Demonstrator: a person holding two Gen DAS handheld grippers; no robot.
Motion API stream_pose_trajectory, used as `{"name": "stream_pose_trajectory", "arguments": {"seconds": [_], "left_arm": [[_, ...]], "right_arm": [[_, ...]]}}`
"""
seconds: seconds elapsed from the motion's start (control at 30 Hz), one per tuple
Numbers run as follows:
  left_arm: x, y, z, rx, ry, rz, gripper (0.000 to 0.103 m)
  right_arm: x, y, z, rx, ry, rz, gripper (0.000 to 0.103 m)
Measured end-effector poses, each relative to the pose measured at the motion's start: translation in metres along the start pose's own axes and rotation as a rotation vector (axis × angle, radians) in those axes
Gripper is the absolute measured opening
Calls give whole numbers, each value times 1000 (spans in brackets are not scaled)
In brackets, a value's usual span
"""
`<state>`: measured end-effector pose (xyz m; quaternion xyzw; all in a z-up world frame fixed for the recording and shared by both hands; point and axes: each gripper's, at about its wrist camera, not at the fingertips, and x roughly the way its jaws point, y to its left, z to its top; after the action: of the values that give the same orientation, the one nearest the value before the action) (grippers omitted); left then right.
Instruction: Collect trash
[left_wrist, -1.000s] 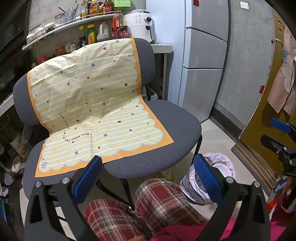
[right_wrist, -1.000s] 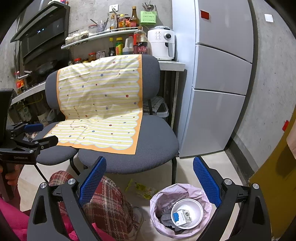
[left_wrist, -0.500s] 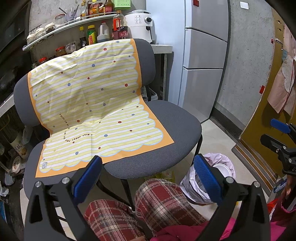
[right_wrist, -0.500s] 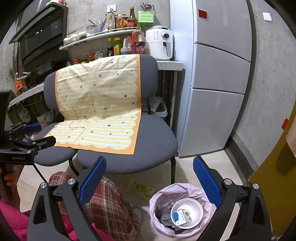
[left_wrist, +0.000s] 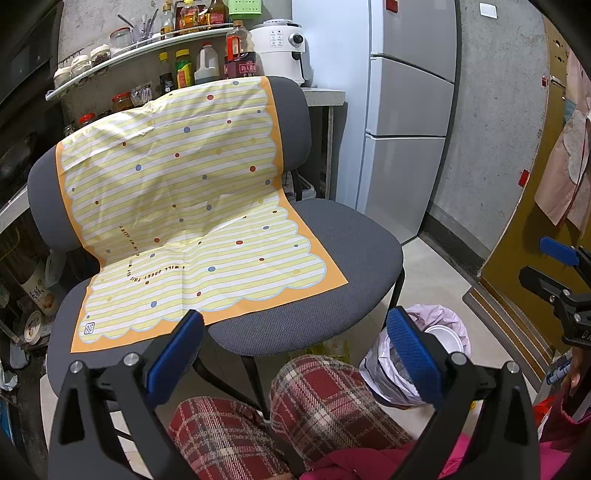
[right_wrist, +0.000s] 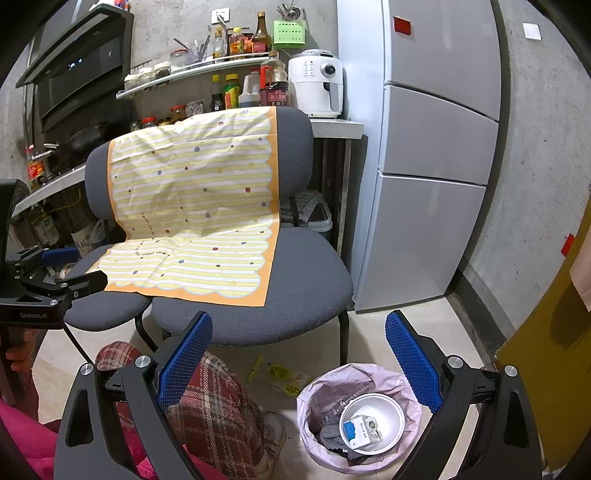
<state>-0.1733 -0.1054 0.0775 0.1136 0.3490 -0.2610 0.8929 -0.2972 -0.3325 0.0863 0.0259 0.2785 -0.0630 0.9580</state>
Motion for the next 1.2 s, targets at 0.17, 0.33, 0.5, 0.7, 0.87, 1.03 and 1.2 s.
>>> {"name": "stream_pose_trajectory", "arguments": {"seconds": [0.17,0.33,0.5,0.7,0.87,1.03,1.2], "left_arm": [[0,-1,0,0,1,1,96],[0,-1,0,0,1,0,96],[0,-2,-1,0,3,-3,96],[0,-2,-2,-5,4,-2,96],[0,-1,-4,-5,4,0,96],[1,-1,-3,0,9,-2,96],[2,8,-5,-26,-2,-31,96]], "right_arm": [[0,0,0,2,0,-2,94],[0,-1,0,0,1,0,94],[1,-1,-1,5,3,-4,94],[1,-2,-1,4,3,-3,94],[1,-4,-1,2,3,0,94],[3,-4,-2,6,8,-3,94],[6,-3,-3,14,11,-2,94]]}}
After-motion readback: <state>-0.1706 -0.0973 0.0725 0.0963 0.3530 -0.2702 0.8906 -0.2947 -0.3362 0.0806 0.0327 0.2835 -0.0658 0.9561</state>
